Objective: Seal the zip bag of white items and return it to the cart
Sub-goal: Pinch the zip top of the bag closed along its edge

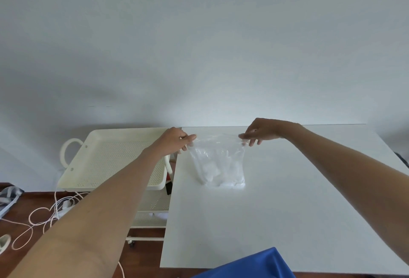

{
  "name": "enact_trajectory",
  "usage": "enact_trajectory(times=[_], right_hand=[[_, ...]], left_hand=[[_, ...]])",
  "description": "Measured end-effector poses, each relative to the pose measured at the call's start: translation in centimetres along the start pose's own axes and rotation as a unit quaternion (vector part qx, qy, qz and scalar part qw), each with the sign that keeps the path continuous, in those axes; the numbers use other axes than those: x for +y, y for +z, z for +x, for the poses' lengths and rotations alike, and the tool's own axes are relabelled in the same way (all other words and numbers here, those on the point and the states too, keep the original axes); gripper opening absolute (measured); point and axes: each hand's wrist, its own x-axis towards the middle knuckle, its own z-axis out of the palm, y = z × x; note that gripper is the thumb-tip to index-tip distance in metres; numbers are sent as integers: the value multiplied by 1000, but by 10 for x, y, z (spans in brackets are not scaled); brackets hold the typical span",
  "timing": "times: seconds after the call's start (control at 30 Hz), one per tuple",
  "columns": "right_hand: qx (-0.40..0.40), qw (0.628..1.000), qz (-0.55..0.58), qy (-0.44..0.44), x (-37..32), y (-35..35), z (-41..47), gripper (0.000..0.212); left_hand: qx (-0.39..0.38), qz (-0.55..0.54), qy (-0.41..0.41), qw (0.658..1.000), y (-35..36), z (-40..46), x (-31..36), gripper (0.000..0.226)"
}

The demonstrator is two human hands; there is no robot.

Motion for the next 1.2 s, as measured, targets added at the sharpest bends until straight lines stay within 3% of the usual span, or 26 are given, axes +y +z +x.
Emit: enact_trajectory(times=[0.07,0.2,0.27,0.4,0.57,0.73,0.8,0.87,0.97,1.07,1.2], right_hand=[[45,997,70,-7,4,7,3,34],[111,983,140,-32,6,11,7,9],[117,983,138,-25,6,10,8,12],[121,989,81,-40,6,12,12,9],[181,982,5,-55,11,16,9,14],[238,950,-134,-149,5,17,6,21],[254,940,-155,-170,5,18,8,22],[283,942,-100,-150,8,18,11,21],[328,943,28,-52,14,23,17,15],[267,953,142,31,24,26,19,11],[190,958,206,61,29,14,14,11]], left_hand=[[30,-27,-3,999,3,0,0,34],[56,-100,6,993,5,-2,4,26],[63,-106,8,992,6,-1,6,23],[64,-88,-6,994,6,2,7,21],[106,-70,-16,992,2,5,3,14],[129,-105,-33,986,-2,10,6,15],[106,-110,-40,987,-6,11,6,14],[58,-110,-43,991,-7,11,8,14],[28,-132,-36,990,-3,10,19,13],[34,-161,-33,986,3,12,25,13],[16,-100,-43,994,-6,10,29,12]])
